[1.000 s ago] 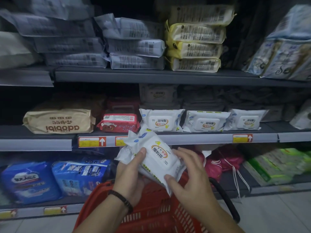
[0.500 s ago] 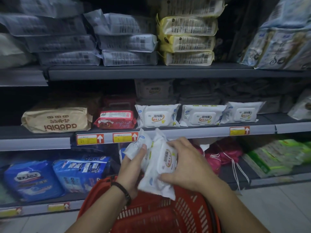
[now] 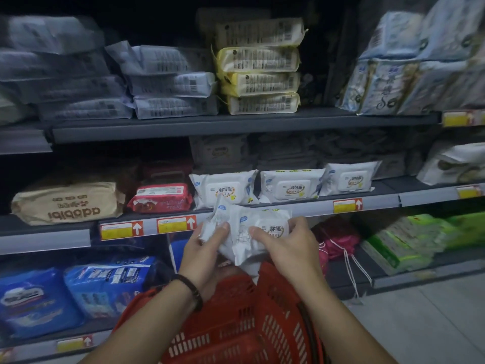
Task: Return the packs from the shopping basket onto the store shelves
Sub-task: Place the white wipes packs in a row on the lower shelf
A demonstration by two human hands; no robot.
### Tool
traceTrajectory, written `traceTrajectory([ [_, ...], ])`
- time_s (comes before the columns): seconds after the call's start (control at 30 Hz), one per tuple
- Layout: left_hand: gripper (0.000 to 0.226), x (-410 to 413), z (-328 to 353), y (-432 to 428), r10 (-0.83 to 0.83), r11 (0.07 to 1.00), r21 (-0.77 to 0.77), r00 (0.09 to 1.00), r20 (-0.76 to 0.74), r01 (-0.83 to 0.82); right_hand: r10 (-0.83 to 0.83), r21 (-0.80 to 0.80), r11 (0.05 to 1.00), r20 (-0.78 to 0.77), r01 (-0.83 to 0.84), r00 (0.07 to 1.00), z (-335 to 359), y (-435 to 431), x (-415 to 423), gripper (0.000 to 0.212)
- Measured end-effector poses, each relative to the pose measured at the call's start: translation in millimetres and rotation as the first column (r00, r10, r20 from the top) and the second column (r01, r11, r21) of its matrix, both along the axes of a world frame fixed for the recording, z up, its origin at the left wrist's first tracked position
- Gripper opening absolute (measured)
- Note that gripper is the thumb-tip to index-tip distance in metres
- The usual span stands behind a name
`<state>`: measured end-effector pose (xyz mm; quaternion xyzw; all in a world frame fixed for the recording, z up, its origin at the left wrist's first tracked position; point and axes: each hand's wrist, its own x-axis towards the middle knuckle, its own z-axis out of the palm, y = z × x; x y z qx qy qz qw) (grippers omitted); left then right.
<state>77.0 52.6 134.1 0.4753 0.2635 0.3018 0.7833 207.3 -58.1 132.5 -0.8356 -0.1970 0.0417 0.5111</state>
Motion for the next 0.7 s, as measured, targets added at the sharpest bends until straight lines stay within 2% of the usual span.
traceTrajectory([
  [0.2,0.014,61,25,-20,0.106,0.955,0.285,0.991,-0.082,-0.078,-0.125,0.111,0.986,-0.027,0.128,0.992,21,-51,56,0.087],
  [0.33,0.029,114,36,-32,0.109,0.872,0.487,0.987,-0.121,-0.037,-0.238,0.130,0.962,-0.026,0.240,0.971,39,-85,112,0.093],
  [0.43,0.005,151,41,-42,0.099,0.796,0.605,0.987,-0.127,-0.002,-0.336,0.153,0.931,-0.004,0.333,0.942,49,-104,155,0.103],
  [0.53,0.014,184,35,-51,0.073,0.778,0.627,0.987,-0.143,0.033,-0.411,0.212,0.892,0.015,0.399,0.911,53,-117,199,0.107],
  [0.6,0.035,205,29,-55,0.049,0.811,0.583,0.986,-0.162,0.056,-0.450,0.269,0.861,0.004,0.433,0.893,51,-121,227,0.105],
  [0.63,0.035,215,26,-56,0.045,0.829,0.556,0.984,-0.173,0.060,-0.469,0.296,0.843,-0.004,0.449,0.883,47,-122,241,0.101],
  [0.7,0.016,234,21,-61,0.056,0.825,0.562,0.982,-0.183,0.058,-0.506,0.345,0.806,-0.020,0.481,0.862,37,-121,269,0.096],
])
